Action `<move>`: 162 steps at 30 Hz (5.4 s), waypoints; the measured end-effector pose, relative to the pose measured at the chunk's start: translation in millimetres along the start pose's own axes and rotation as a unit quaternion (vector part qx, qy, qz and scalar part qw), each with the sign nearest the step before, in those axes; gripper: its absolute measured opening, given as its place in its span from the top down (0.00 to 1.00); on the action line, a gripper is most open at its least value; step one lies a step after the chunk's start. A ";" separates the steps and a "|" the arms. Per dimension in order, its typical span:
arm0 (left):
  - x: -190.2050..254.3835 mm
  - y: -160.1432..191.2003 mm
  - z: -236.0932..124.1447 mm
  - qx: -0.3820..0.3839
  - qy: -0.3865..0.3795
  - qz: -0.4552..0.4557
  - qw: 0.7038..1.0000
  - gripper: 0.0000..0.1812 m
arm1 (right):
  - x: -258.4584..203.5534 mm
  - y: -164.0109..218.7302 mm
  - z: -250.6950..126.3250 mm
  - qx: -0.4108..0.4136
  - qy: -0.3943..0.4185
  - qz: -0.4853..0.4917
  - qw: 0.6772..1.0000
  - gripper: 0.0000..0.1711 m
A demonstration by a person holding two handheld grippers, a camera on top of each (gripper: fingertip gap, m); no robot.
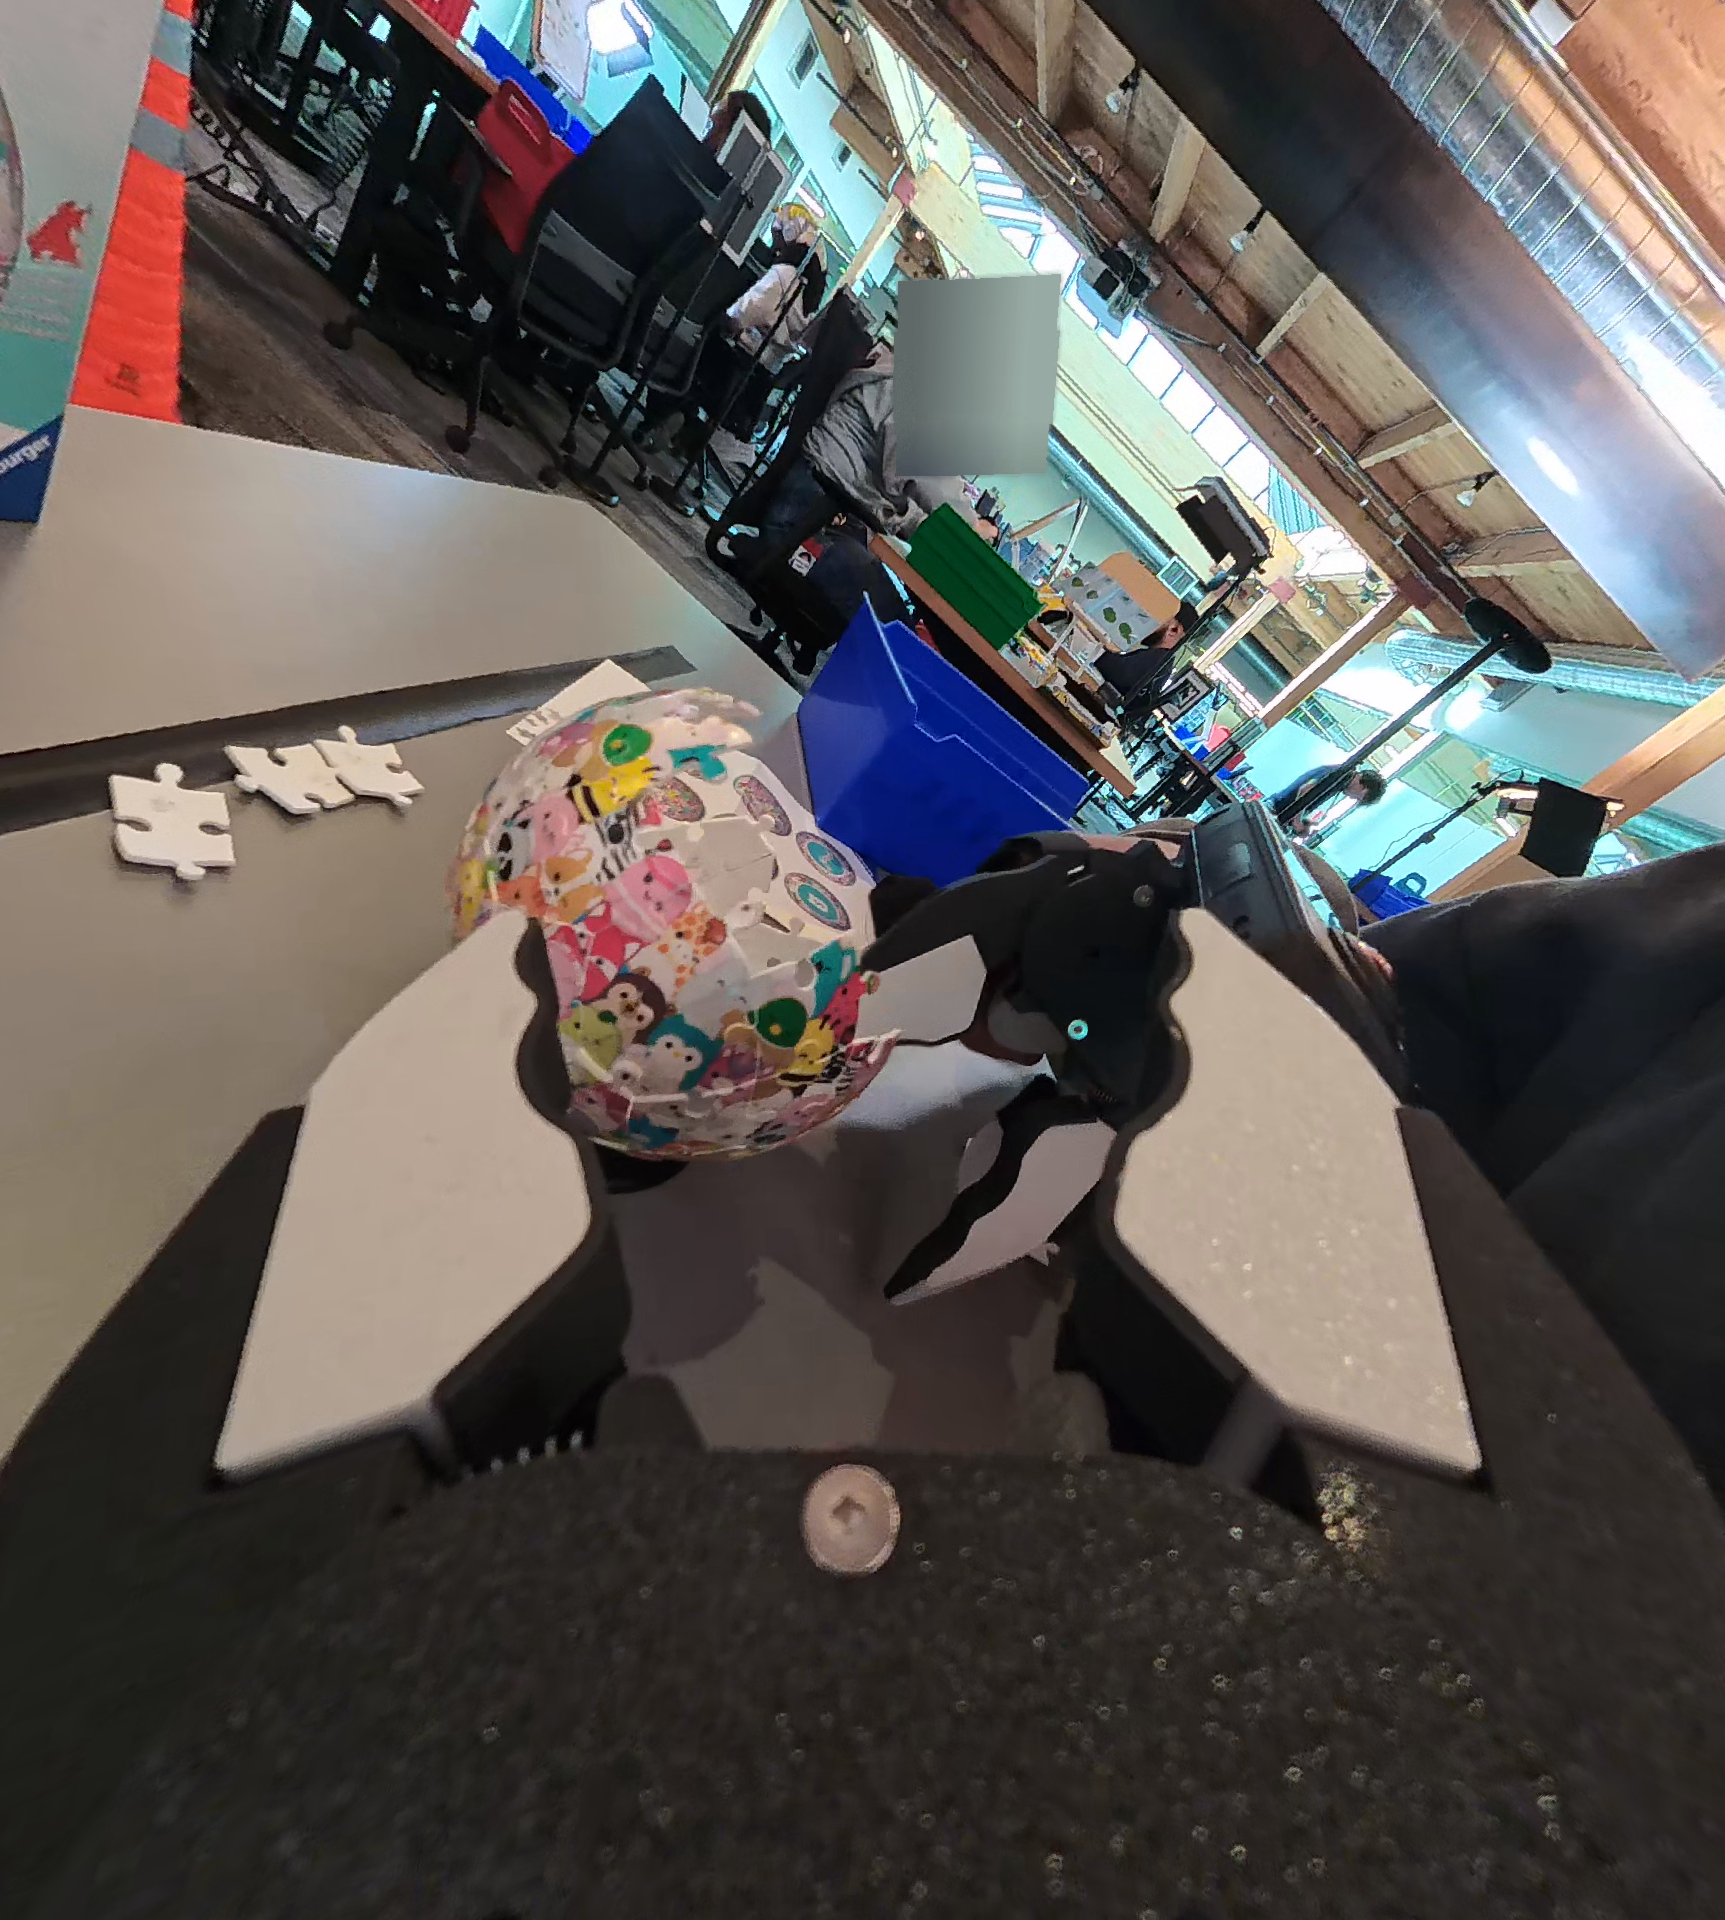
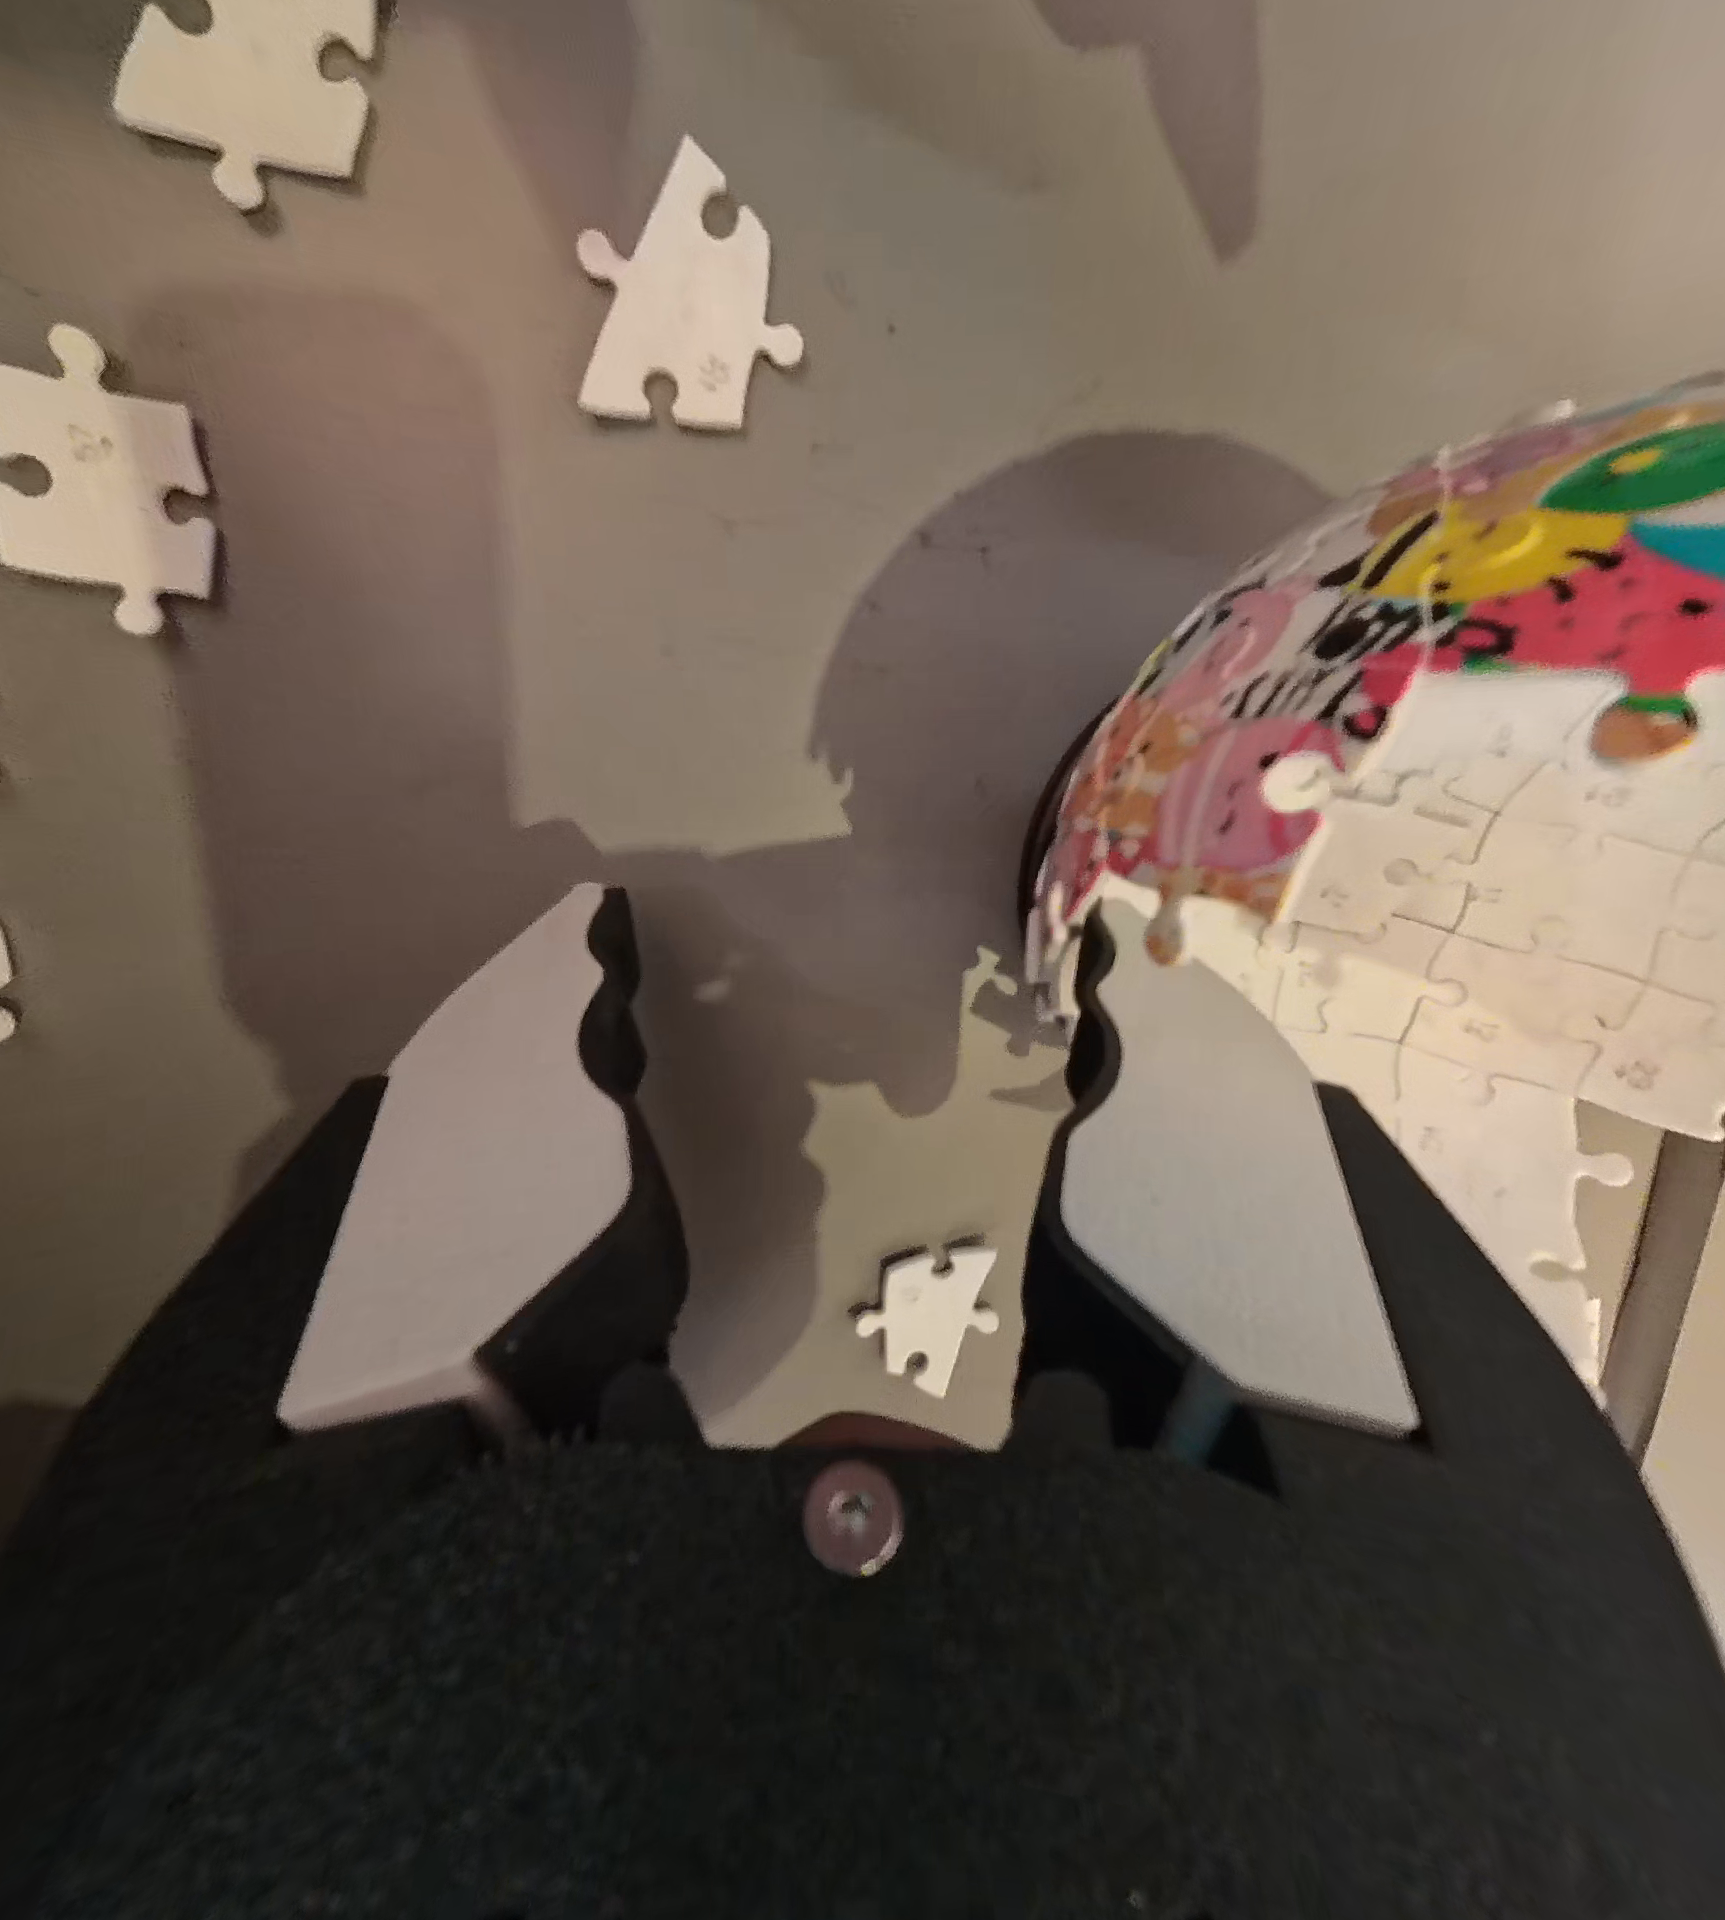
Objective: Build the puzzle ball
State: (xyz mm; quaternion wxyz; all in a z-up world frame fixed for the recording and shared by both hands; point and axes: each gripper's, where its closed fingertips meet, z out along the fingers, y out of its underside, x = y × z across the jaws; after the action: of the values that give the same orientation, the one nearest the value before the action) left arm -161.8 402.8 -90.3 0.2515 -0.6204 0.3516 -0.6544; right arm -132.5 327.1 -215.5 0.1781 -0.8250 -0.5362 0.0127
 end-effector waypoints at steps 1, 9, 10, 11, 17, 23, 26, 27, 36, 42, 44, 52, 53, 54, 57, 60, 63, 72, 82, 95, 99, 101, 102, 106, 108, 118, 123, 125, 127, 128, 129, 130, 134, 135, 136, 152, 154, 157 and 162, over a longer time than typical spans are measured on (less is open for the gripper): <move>0.8 0.1 -0.4 0.000 0.000 0.001 1.000 0.41 | 0.2 0.8 -1.9 0.000 0.004 -0.002 1.000 0.54; -0.1 2.8 -0.2 -0.002 0.001 -0.003 1.000 0.41 | 10.3 7.1 8.5 -0.011 0.018 -0.004 1.000 0.47; -0.5 3.1 0.2 -0.003 0.001 -0.003 1.000 0.41 | 12.1 5.7 9.7 -0.012 0.019 -0.004 1.000 0.46; -1.0 3.3 0.5 -0.004 0.001 -0.003 1.000 0.41 | 12.9 5.5 10.4 -0.016 0.018 -0.003 1.000 0.46; -2.8 1.9 -0.5 -0.001 0.001 -0.006 1.000 0.41 | 11.5 15.1 14.3 -0.056 -0.019 0.061 0.996 0.37; 0.4 -2.0 -4.0 0.002 -0.001 0.000 1.000 0.41 | 7.2 21.0 9.5 -0.079 -0.013 0.051 0.996 0.39; 4.0 -4.9 -6.0 0.005 -0.001 0.005 1.000 0.41 | 4.0 21.3 3.2 -0.078 -0.013 0.044 0.996 0.45; 5.8 -5.8 -6.5 0.006 0.000 0.006 1.000 0.41 | 3.2 21.1 0.8 -0.076 -0.013 0.043 0.996 0.47; 21.8 -10.7 -8.9 0.007 -0.001 0.022 1.000 0.41 | -0.5 22.2 -15.9 -0.064 -0.012 0.040 0.997 0.63; 31.8 -11.4 -11.6 0.010 -0.005 0.029 1.000 0.41 | -7.2 28.6 -33.4 -0.041 -0.026 0.049 0.998 0.67; 34.6 -10.3 -13.0 0.009 -0.007 0.032 0.999 0.41 | 3.7 29.9 -40.9 -0.019 -0.002 0.060 0.998 0.65; 38.1 -3.7 -22.0 0.003 -0.016 0.040 0.999 0.41 | 12.6 21.0 -40.6 0.020 0.021 0.021 0.999 0.59; 38.4 -3.7 -23.5 0.004 -0.016 0.039 0.999 0.41 | 13.9 21.1 -38.5 0.012 0.034 -0.002 0.999 0.61; 38.6 -3.4 -24.9 0.005 -0.016 0.040 0.999 0.41 | 17.7 20.4 -36.5 0.006 0.051 -0.017 0.999 0.60; 38.2 -2.6 -27.6 0.005 -0.018 0.040 0.999 0.41 | 20.1 13.3 -29.6 0.023 0.051 -0.021 0.998 0.58; 39.6 -4.4 -28.4 0.008 -0.015 0.040 0.999 0.41 | 19.3 12.2 -21.8 0.017 0.055 -0.049 0.997 0.54; 40.8 -4.8 -27.8 0.007 -0.013 0.044 0.999 0.41 | 16.8 14.7 -14.0 -0.007 0.054 -0.072 0.996 0.55; 39.4 -5.3 -31.4 0.009 -0.012 0.042 0.999 0.42 | 21.3 15.7 -16.3 -0.025 0.067 -0.083 0.994 0.77; 46.7 -6.8 -30.4 0.007 -0.011 0.052 0.999 0.42 | 21.6 25.5 -18.7 -0.057 0.079 -0.068 0.993 0.62; -2.4 21.6 -45.1 -0.033 -0.099 0.080 0.991 0.49 | 18.8 -1.3 -83.0 0.176 0.076 0.057 0.980 0.58; -23.2 21.3 -32.2 -0.035 -0.078 0.067 0.994 0.52 | 24.8 -1.4 -53.6 0.138 0.046 0.008 0.989 0.50; -34.5 20.4 -24.2 -0.043 -0.075 0.076 0.993 0.52 | 23.5 0.6 -39.2 0.089 0.053 -0.046 0.994 0.47; -39.9 20.1 -20.4 -0.048 -0.073 0.081 0.993 0.52 | 21.0 2.2 -31.7 0.066 0.051 -0.068 0.994 0.46; -45.6 18.4 -5.4 -0.054 -0.039 0.095 0.993 0.52 | 19.6 17.3 -1.6 -0.025 0.047 -0.102 0.993 0.44; -40.5 21.7 -0.4 -0.060 -0.018 0.105 0.992 0.52 | 17.7 13.7 3.0 -0.019 0.027 -0.090 0.995 0.48; -12.5 46.5 0.3 -0.096 0.050 0.107 0.988 0.51 | 29.6 9.1 16.3 -0.036 -0.020 -0.019 0.999 0.41; -7.1 51.5 1.1 -0.102 0.062 0.105 0.987 0.51 | 25.3 14.0 17.3 -0.081 -0.053 -0.020 0.995 0.41; -7.0 53.9 2.1 -0.107 0.062 0.105 0.987 0.51 | 25.5 17.1 16.3 -0.106 -0.055 -0.023 0.993 0.41; -6.7 55.2 2.4 -0.110 0.063 0.106 0.986 0.51 | 22.5 18.4 15.3 -0.117 -0.066 -0.027 0.991 0.40; -6.5 55.1 2.3 -0.110 0.062 0.107 0.986 0.51 | 20.1 18.9 14.2 -0.119 -0.074 -0.027 0.990 0.39; -6.4 54.7 1.9 -0.109 0.061 0.108 0.986 0.51 | 17.6 19.6 12.8 -0.119 -0.083 -0.025 0.989 0.39; -6.4 54.4 1.5 -0.108 0.060 0.108 0.986 0.51 | 15.1 20.3 11.1 -0.118 -0.090 -0.022 0.989 0.39; -6.8 53.3 1.1 -0.106 0.056 0.108 0.987 0.51 | 9.2 26.0 1.5 -0.124 -0.100 -0.022 0.987 0.47; -6.6 53.2 1.2 -0.106 0.056 0.108 0.987 0.51 | 7.7 27.1 -1.3 -0.124 -0.104 -0.024 0.987 0.49; -6.2 53.2 1.5 -0.107 0.056 0.110 0.987 0.51 | 6.0 28.4 -4.3 -0.125 -0.107 -0.026 0.986 0.52; -8.1 49.8 -1.2 -0.090 0.054 0.111 0.988 0.52 | 17.1 28.6 -19.9 -0.114 -0.103 -0.034 0.988 0.49; -8.2 51.1 -0.6 -0.093 0.052 0.114 0.988 0.52 | 15.0 31.8 -15.8 -0.124 -0.109 -0.036 0.986 0.51; -8.2 52.3 -0.1 -0.097 0.050 0.118 0.987 0.52 | 11.2 37.7 -12.8 -0.138 -0.120 -0.033 0.983 0.53; -8.6 52.3 0.0 -0.097 0.049 0.117 0.987 0.52 | 12.2 41.5 -11.7 -0.158 -0.109 -0.051 0.980 0.58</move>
State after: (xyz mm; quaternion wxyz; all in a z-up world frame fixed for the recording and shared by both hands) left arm -166.5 376.6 -136.1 0.2473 -0.5636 0.4955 -0.6129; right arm -88.3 319.7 -215.2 -0.0134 -0.8078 -0.5892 0.0085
